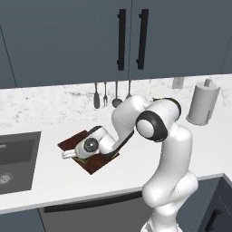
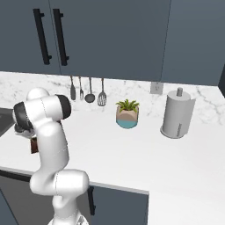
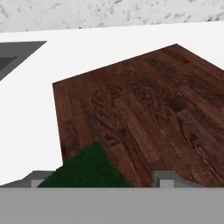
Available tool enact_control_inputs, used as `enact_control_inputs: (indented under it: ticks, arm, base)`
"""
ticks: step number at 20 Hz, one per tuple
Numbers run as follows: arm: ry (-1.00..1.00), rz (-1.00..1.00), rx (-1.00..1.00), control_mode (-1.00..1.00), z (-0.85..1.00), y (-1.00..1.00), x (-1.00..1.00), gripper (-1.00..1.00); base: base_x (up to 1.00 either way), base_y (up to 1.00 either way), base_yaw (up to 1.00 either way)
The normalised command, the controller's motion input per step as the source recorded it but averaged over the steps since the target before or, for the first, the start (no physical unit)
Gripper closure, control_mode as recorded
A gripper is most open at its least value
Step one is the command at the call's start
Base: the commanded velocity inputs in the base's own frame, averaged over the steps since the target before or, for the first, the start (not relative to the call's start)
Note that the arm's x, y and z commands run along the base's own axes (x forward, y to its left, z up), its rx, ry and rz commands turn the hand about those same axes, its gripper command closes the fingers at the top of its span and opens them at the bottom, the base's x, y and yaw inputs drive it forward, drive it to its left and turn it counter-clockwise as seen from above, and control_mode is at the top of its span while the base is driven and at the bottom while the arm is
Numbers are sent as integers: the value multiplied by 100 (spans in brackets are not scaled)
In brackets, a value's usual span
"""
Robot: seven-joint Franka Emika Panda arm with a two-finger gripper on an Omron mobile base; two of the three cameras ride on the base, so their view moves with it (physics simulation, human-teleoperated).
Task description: Pick up the sponge from the counter and clean the cutting board by briefly scrubbing or pressing down on the cutting board. Once finished, release the sponge.
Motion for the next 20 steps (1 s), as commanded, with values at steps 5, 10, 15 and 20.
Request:
enact_control_inputs:
  ticks: [5,10,15,20]
  arm:
    - [0,-5,6,-100,-100,-95,-100,100]
    - [-2,-3,12,-100,-100,-100,-100,100]
    - [-3,-3,12,-100,-100,-98,-83,100]
    - [-11,-5,9,-100,-50,-55,25,100]
  base:
    - [0,0,0]
    - [0,0,0]
    - [0,0,0]
    - [0,0,0]
